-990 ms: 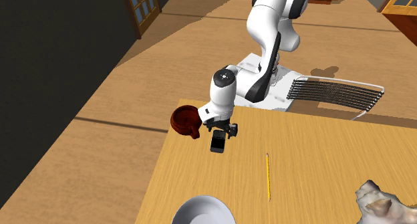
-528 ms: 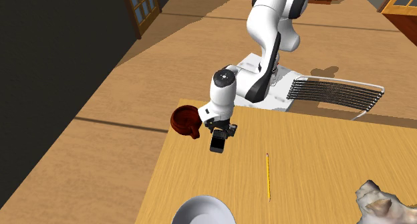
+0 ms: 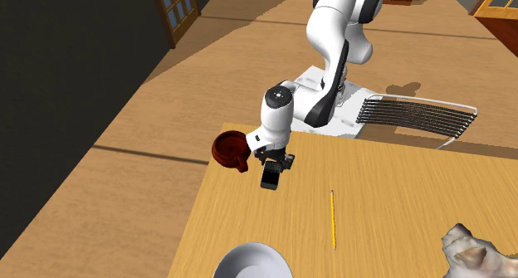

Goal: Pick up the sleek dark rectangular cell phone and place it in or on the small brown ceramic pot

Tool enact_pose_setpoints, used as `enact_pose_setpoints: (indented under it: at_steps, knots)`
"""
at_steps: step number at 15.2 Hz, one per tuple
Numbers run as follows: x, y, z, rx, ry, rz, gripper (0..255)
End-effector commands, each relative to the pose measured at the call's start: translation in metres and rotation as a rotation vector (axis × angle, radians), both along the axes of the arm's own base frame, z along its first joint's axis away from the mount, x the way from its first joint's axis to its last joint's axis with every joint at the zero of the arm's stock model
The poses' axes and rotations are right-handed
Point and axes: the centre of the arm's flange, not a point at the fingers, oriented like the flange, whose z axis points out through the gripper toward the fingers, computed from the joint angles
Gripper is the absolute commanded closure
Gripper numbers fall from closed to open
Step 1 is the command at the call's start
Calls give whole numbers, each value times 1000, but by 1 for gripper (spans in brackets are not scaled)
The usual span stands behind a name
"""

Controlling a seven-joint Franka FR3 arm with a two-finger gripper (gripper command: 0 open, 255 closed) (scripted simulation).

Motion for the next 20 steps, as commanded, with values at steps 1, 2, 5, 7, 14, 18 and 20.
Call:
enact_pose_setpoints:
  at_steps: [1, 2, 5, 7, 14, 18, 20]
  knots:
    - [0, 0, 5, 0, 0, 0, 255]
    - [0, 0, 11, 0, 0, 0, 255]
    - [0, 0, 26, 0, 0, 0, 255]
    - [0, 0, 37, 0, 0, 0, 255]
    - [0, 0, 74, 0, 0, 0, 255]
    - [0, 0, 95, 0, 0, 0, 255]
    - [0, 0, 106, 0, 0, 0, 255]
